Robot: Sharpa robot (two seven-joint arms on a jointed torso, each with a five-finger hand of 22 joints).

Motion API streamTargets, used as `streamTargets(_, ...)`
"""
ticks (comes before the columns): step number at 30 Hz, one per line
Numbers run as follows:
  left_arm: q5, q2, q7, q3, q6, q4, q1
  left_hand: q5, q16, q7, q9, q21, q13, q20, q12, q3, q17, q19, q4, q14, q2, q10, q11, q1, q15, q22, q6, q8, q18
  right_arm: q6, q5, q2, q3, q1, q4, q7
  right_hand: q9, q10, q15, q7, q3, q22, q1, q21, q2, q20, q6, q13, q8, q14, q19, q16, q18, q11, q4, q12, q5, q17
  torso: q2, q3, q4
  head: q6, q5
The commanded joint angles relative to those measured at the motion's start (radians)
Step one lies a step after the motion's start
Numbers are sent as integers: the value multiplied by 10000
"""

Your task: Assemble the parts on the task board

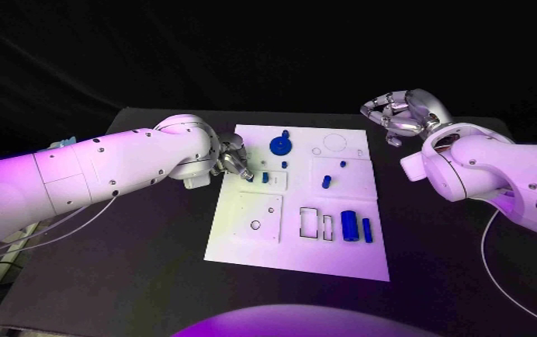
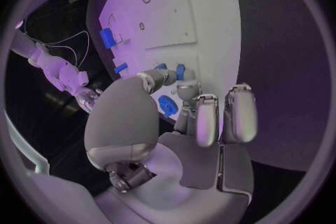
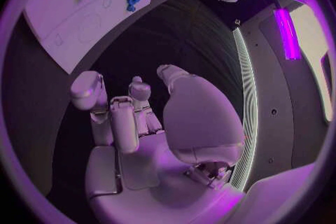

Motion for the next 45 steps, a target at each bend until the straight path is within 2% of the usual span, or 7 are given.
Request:
streamTargets(1,23,51,-75,-24,301,-17,-37,38,40,-65,-2,69,44,-11,87,1828,1251,64,-1900,724,84,100,8,-7,-57,19,118,51,-54,-1,-108,8,2,-8,11,91,-12,-40,-43,-14,18,-8,19,-37,112,-32,-81,-9,34,442,-63,-60,93,-2,-3,-60,46,394,-3,4,-6,4,-5)
streamTargets(11,86,144,-127,-26,527,-148,-40,3,90,-93,-7,87,121,-8,156,1682,1390,105,-1830,755,127,214,-10,-163,-61,88,175,55,-71,3,-50,4,2,-10,63,76,-20,-36,-43,-13,16,-3,26,-37,117,-33,-87,-9,43,446,-55,-57,90,-2,-4,-58,62,408,1,3,-10,-16,-25)
streamTargets(23,100,269,-133,-40,413,-225,-81,-51,139,-154,1,103,201,-8,220,1439,1523,161,-1711,785,277,352,-53,-319,-89,174,229,68,-91,5,-39,-2,2,-10,76,78,-20,-36,-43,-13,16,-3,26,-37,117,-33,-87,-9,43,446,-55,-57,90,-2,-4,-58,62,408,2,2,3,-58,-42)
streamTargets(37,111,322,-177,-51,465,-312,-98,-206,195,-283,37,104,311,-34,297,668,1678,235,-1468,816,406,537,-142,-584,-158,270,277,89,-115,4,-45,-5,1,-16,62,89,-20,-36,-43,-13,16,-3,26,-37,117,-33,-87,-9,43,446,-55,-57,90,-2,-4,-58,62,408,-1,-2,9,-86,-61)
streamTargets(40,112,345,-202,-52,468,-347,-100,-270,192,-325,28,90,287,-50,273,330,1668,237,-1349,812,432,537,-169,-670,-181,266,277,63,-115,3,-46,-7,1,-19,60,93,-20,-36,-43,-13,16,-3,26,-37,117,-33,-87,-9,43,446,-55,-57,90,-2,-4,-58,62,408,1,-3,10,-76,-60)
streamTargets(44,112,364,-235,-53,434,-389,-102,-414,207,-384,-52,76,300,-87,281,-579,1717,270,-837,821,458,531,-212,-1048,-215,295,410,-28,-124,-1,-48,-10,1,-21,59,95,-27,-63,-44,-13,8,-33,20,-87,119,-34,-93,-48,51,438,-76,-72,100,-1,-1,-77,68,377,-4,-2,11,-85,-67)
streamTargets(45,112,366,-240,-54,423,-399,-103,-429,214,-388,-89,68,315,-95,292,-884,1739,271,-611,826,464,528,-215,-1195,-220,291,462,-70,-125,-2,-49,-12,1,-21,59,95,-27,-63,-44,-13,8,-33,20,-87,119,-34,-93,-48,51,438,-76,-72,100,-1,-1,-77,68,377,-8,-3,12,-80,-65)
